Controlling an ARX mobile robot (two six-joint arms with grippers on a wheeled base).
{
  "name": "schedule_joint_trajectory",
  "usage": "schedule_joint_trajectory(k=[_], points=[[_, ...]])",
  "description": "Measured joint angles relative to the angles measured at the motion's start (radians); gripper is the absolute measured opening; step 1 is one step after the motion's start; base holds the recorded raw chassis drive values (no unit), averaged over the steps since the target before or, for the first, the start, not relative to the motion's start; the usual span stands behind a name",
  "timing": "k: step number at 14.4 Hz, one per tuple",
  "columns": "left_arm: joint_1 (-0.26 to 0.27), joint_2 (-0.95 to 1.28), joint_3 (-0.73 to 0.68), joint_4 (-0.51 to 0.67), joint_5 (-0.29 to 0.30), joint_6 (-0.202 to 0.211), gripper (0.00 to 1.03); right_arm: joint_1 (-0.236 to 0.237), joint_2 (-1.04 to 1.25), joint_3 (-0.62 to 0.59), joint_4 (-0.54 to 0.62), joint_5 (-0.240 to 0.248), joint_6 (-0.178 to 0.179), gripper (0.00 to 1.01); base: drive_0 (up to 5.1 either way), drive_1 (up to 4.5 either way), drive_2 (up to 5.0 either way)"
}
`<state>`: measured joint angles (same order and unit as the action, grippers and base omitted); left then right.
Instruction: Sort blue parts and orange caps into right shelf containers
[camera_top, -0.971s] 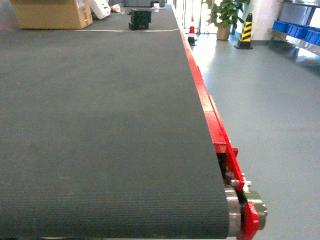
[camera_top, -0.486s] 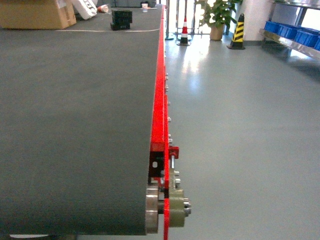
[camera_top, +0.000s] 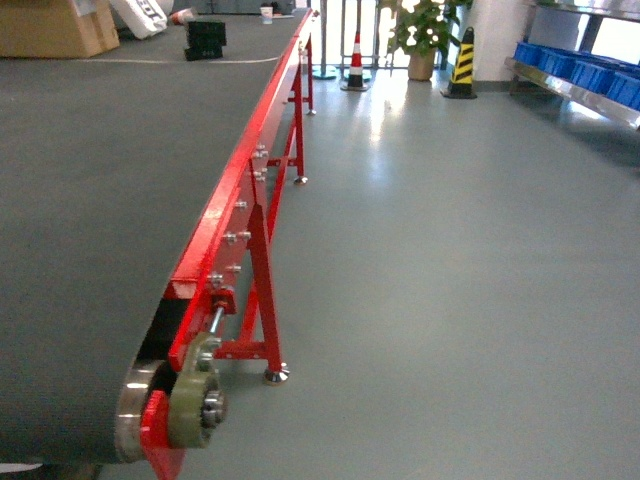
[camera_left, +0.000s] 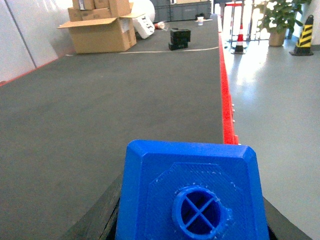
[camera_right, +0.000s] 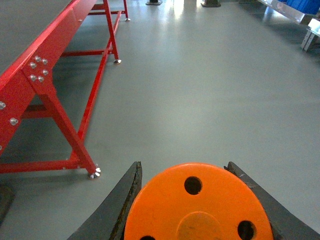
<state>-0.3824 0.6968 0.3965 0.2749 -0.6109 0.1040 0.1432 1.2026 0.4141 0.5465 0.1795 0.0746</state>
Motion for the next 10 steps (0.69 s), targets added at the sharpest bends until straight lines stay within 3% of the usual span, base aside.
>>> schedule_joint_trajectory(k=[10], points=[[-0.002,0.000,0.000,0.000,0.000,0.000,0.45,0.000,0.000,0.000,0.005,0.000,0.000,0.43,5.1,-2.38,-2.4]])
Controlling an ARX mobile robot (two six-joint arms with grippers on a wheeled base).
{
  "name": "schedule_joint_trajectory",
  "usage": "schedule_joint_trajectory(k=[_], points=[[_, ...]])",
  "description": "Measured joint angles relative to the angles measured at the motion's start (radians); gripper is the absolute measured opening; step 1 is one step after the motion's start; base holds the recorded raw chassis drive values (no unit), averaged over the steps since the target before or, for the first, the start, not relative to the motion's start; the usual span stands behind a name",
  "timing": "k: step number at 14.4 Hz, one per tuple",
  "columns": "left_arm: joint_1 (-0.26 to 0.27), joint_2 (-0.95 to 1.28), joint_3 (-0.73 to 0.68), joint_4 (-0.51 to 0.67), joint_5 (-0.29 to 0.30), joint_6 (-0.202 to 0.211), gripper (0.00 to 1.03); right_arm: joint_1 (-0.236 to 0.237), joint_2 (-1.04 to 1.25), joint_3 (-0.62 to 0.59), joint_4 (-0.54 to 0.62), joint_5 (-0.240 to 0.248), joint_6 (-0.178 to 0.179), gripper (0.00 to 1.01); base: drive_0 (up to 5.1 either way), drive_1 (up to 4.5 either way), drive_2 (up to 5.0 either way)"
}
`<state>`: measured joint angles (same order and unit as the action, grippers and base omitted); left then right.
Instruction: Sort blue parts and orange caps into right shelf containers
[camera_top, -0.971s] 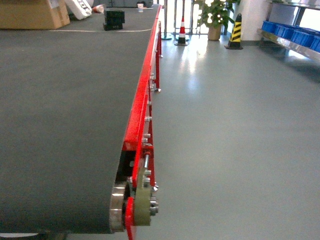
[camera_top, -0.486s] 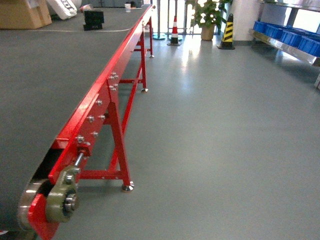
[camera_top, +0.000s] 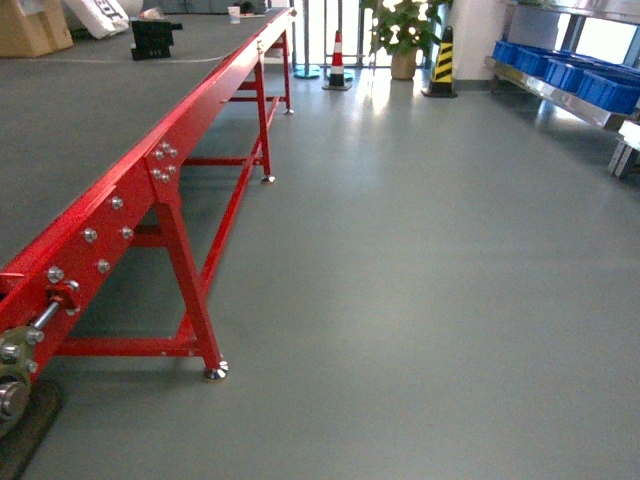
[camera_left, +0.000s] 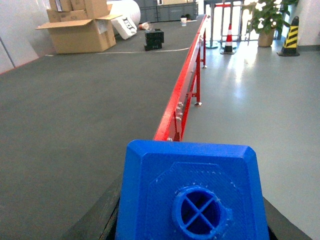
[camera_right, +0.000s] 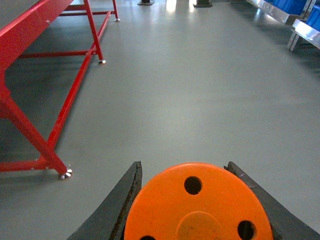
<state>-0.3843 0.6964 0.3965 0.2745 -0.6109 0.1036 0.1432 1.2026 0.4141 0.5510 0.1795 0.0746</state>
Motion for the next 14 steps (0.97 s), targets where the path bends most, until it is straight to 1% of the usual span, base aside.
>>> schedule_joint_trajectory(k=[14], points=[[0.001,0.000,0.000,0.000,0.001,0.000,0.45,0.000,0.000,0.000,-0.001,0.002,0.000,0.43,5.0,-2.44,-2.4]])
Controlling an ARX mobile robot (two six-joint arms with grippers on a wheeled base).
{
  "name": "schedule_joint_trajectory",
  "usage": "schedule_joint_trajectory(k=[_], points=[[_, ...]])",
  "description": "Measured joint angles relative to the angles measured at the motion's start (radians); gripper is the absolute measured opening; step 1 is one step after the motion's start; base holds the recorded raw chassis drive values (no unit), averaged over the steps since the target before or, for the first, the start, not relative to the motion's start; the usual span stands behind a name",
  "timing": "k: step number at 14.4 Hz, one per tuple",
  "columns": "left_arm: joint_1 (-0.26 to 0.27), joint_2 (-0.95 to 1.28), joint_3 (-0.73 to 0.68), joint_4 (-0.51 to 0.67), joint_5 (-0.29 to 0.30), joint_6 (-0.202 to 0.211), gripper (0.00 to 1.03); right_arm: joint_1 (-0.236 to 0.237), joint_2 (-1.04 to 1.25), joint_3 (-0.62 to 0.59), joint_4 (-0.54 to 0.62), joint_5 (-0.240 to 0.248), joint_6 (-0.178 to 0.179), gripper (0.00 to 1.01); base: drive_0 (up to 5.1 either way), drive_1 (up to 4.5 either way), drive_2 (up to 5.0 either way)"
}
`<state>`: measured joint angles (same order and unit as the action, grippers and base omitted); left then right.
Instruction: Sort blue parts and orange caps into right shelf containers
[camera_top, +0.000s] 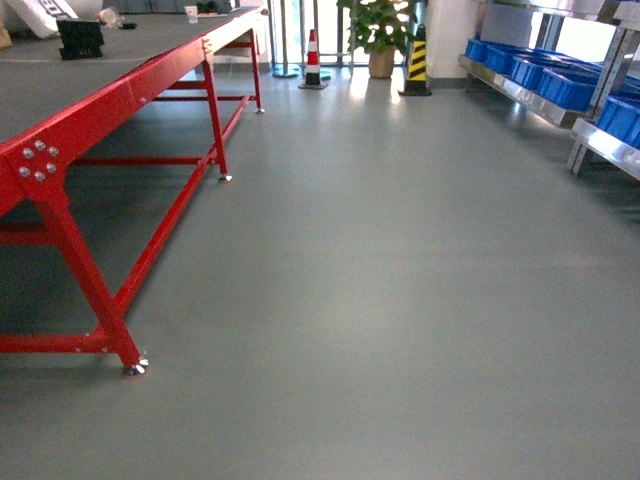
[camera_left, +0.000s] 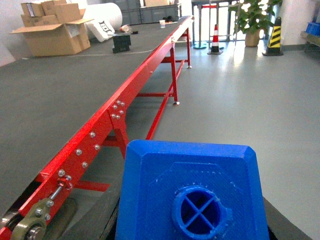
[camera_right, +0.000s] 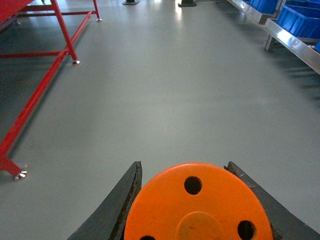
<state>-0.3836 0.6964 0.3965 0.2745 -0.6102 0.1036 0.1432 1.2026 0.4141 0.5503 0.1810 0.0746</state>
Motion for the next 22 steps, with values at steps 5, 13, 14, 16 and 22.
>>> schedule_joint_trajectory(k=[5,13,14,16,22], points=[[0.000,0.000,0.000,0.002,0.001,0.000,0.45,-0.006,0.000,0.000,-0.003,0.005,0.000,0.43,5.1,-2.39,-2.4],[-0.002,-0.003,0.000,0.004,0.000,0.000,0.45,-0.005,-0.001,0.000,0.003,0.001,0.000,0.43,1.4,2.78,-3.7],[-0.001,-0.003,0.000,0.002,0.000,0.000,0.45,-0.005,0.000,0.000,-0.002,0.001,0.000,0.43,0.2,4.51,-4.1],[-0.001,-0.001,0.000,0.002,0.000,0.000,0.45,-0.005,0.000,0.000,-0.001,0.001,0.000,0.43,0.2,4.51,-4.1],[-0.001,0.001,0.000,0.000,0.000,0.000,0.45,-0.005,0.000,0.000,-0.003,0.001,0.000,0.43,0.2,4.51,-4.1]])
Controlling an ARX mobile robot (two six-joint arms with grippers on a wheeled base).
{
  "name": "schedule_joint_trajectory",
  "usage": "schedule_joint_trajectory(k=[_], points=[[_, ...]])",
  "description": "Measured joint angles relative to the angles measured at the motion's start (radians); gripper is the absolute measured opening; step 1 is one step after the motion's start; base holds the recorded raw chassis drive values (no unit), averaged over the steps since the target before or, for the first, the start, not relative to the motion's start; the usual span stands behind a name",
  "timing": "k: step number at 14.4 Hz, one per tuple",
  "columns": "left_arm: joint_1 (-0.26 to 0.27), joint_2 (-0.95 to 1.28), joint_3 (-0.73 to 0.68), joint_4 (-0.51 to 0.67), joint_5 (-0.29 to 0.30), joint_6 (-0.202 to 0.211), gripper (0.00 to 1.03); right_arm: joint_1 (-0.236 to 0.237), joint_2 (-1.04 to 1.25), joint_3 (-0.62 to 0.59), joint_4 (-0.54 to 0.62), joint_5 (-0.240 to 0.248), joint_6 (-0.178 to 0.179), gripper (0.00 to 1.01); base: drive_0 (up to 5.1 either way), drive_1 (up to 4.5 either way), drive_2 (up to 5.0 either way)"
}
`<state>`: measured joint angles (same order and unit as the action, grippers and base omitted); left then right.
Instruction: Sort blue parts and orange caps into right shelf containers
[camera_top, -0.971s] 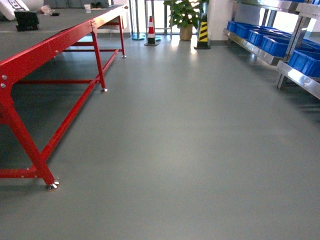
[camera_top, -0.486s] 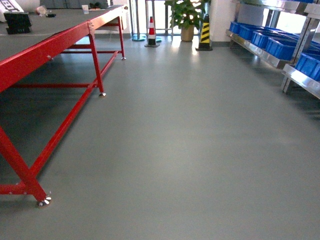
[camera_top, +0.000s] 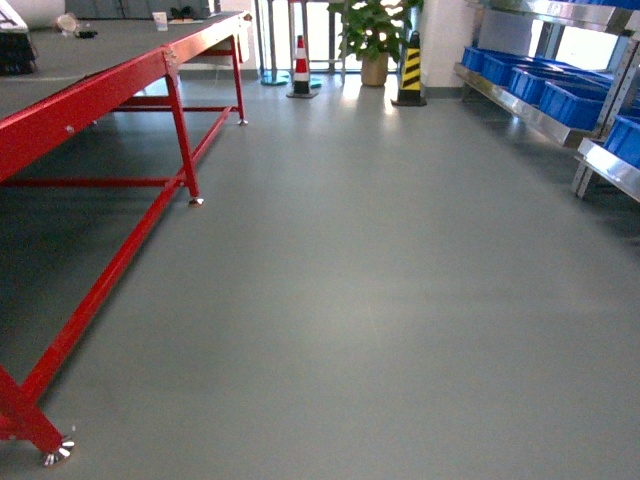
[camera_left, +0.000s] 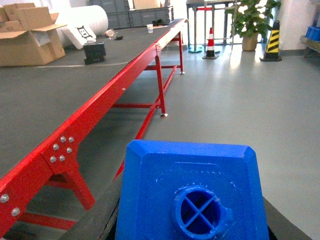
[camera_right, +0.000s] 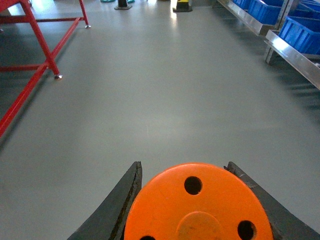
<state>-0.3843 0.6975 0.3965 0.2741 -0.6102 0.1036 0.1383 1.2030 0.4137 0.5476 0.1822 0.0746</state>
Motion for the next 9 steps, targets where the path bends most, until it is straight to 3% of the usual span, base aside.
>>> schedule_joint_trajectory(k=[9], points=[[0.000,0.000,0.000,0.001,0.000,0.000,0.45,0.000,0.000,0.000,0.003,0.000,0.000,0.43,0.1,4.41,-4.3]])
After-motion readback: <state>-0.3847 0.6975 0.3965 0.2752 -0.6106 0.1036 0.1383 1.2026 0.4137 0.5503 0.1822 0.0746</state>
